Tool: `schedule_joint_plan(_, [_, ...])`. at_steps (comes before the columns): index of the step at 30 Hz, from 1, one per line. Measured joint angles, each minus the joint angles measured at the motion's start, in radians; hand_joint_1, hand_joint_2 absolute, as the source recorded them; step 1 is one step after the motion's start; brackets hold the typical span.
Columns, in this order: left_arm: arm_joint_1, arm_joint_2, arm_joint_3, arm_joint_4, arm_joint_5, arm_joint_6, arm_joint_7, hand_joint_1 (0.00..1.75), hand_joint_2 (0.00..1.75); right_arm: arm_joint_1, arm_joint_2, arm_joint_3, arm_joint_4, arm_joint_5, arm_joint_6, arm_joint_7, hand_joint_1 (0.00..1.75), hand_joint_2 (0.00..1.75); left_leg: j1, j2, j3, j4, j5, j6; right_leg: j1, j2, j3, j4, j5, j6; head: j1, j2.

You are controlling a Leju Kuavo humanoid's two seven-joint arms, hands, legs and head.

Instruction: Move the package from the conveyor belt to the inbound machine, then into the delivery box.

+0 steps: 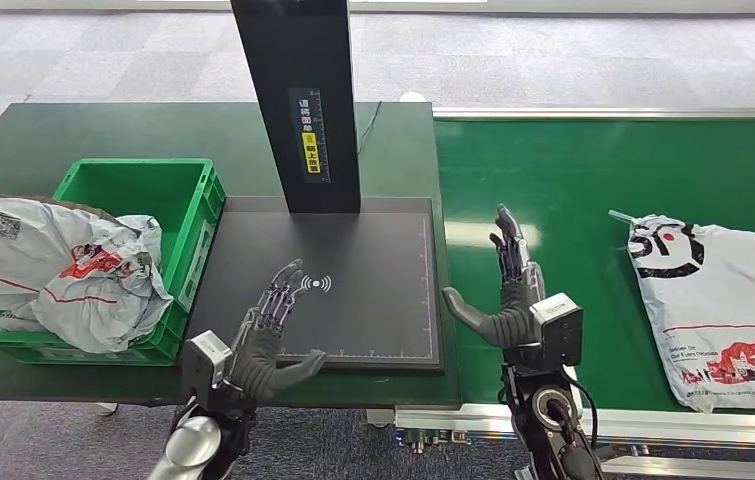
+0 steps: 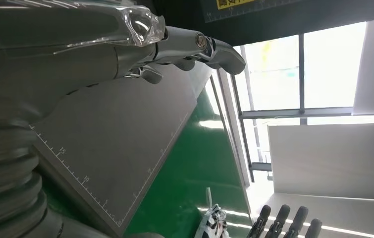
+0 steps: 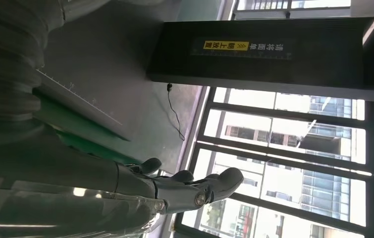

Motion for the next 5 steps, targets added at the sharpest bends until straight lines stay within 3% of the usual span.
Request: schedule_joint_plan(5, [0.002, -0.015, 0.004, -0.010, -0.010, -0.013, 0.007, 0.00, 1.75, 0.030, 0.011, -0.014, -0.050, 0.035, 0.018, 0.026, 0.00, 1.75, 0.000, 0.000, 0.000, 0.000, 0.000, 0.000, 0.000, 0.000, 0.000, 0.000, 0.000, 0.000, 0.000, 0.000])
